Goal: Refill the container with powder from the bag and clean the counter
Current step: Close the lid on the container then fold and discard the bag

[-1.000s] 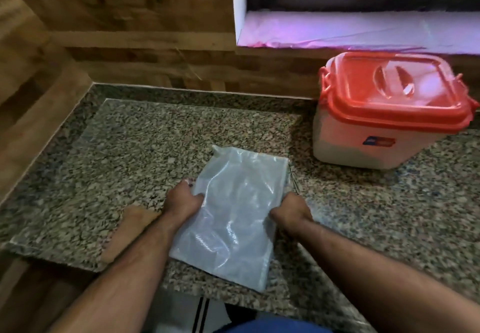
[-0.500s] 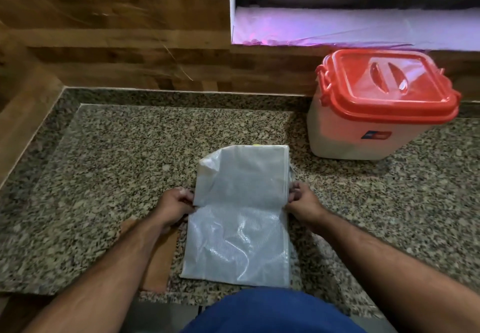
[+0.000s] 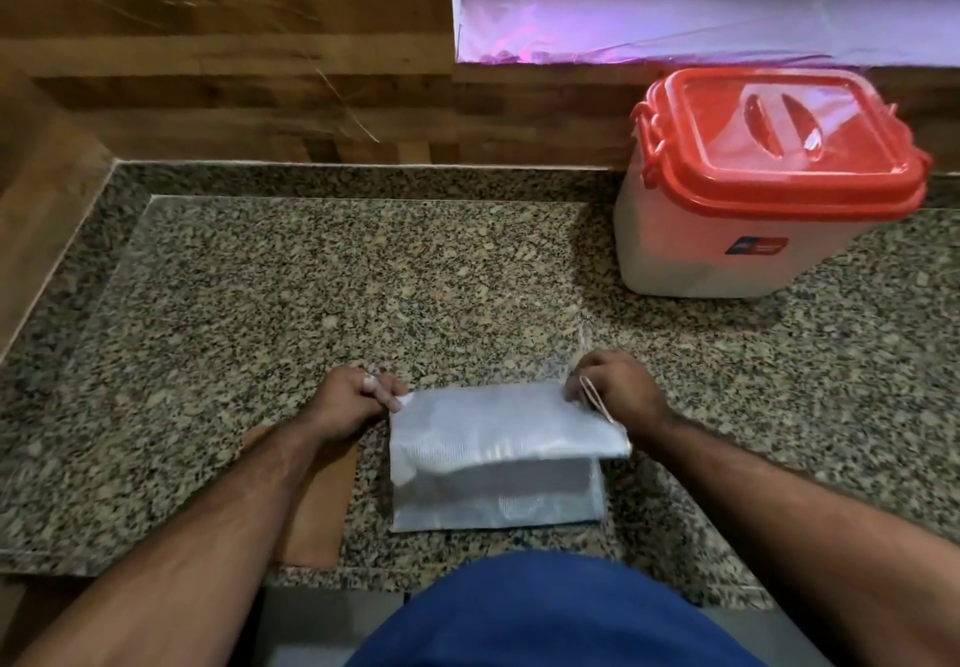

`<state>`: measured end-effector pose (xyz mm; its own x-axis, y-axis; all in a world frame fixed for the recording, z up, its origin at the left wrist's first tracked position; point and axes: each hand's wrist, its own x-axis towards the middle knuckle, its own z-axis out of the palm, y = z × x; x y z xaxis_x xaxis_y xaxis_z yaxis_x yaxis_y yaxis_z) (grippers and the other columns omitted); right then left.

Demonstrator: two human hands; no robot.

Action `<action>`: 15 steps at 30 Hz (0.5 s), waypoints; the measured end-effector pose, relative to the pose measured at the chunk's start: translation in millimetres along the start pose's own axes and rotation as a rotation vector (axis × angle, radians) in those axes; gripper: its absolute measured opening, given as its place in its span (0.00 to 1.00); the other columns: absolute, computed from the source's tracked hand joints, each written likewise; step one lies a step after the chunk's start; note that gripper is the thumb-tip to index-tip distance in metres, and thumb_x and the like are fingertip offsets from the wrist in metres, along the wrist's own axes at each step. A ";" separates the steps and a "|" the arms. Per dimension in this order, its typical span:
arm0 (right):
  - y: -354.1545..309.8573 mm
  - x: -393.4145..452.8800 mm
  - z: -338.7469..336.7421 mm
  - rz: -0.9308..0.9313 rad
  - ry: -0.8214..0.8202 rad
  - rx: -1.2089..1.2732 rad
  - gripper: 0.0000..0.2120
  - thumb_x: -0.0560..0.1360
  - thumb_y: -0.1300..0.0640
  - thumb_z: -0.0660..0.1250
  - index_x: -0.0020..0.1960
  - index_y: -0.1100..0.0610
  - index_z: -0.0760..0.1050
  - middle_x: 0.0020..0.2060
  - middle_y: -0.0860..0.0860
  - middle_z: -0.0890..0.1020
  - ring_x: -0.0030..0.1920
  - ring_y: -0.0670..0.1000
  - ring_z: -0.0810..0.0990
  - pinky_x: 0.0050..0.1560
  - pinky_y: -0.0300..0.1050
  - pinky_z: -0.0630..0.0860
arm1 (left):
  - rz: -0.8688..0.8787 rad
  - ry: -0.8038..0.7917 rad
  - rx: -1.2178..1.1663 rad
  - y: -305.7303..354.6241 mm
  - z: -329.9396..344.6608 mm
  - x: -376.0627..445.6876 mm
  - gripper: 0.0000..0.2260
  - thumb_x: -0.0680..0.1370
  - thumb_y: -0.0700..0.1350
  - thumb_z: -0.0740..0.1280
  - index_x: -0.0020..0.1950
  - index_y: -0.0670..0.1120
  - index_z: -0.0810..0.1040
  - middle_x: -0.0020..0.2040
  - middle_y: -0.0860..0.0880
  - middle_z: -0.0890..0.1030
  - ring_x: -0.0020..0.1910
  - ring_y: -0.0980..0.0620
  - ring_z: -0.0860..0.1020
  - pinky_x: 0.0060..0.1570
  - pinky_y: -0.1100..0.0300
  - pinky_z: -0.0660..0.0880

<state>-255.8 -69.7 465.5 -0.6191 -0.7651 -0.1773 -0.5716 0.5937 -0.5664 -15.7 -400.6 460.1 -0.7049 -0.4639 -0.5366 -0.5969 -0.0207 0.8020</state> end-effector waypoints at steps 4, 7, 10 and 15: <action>-3.1 -3.3 4.3 -0.267 0.017 -0.310 0.11 0.70 0.63 0.78 0.47 0.48 0.90 0.53 0.48 0.88 0.51 0.55 0.80 0.45 0.44 0.68 | -0.074 -0.040 0.078 16.2 3.7 -6.6 0.11 0.73 0.20 0.64 0.40 0.30 0.85 0.54 0.41 0.88 0.61 0.41 0.84 0.61 0.43 0.84; -9.4 -2.6 6.9 -0.258 0.025 -0.346 0.11 0.72 0.62 0.75 0.49 0.49 0.90 0.55 0.48 0.88 0.52 0.53 0.79 0.46 0.43 0.69 | 0.031 -0.005 0.337 39.2 11.6 -4.3 0.15 0.74 0.25 0.65 0.40 0.40 0.88 0.50 0.46 0.88 0.55 0.49 0.85 0.61 0.44 0.82; -15.5 1.2 6.7 -0.247 -0.009 -0.381 0.10 0.75 0.59 0.73 0.52 0.48 0.90 0.57 0.47 0.87 0.53 0.52 0.78 0.48 0.44 0.71 | 0.115 -0.110 0.472 60.7 35.6 -6.8 0.09 0.79 0.38 0.71 0.54 0.50 0.87 0.56 0.53 0.86 0.56 0.56 0.82 0.63 0.52 0.80; -18.6 0.5 7.5 -0.231 -0.018 -0.428 0.08 0.78 0.53 0.73 0.54 0.47 0.89 0.64 0.49 0.84 0.57 0.53 0.78 0.52 0.47 0.77 | 0.174 -0.238 0.863 76.1 102.8 -9.6 0.17 0.73 0.57 0.80 0.57 0.57 0.80 0.53 0.57 0.82 0.51 0.56 0.81 0.57 0.55 0.81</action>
<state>-241.4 -83.0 469.9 -0.4427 -0.8909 -0.1019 -0.8655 0.4542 -0.2113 -93.7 -306.7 499.3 -0.8152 -0.2016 -0.5429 -0.4866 0.7467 0.4535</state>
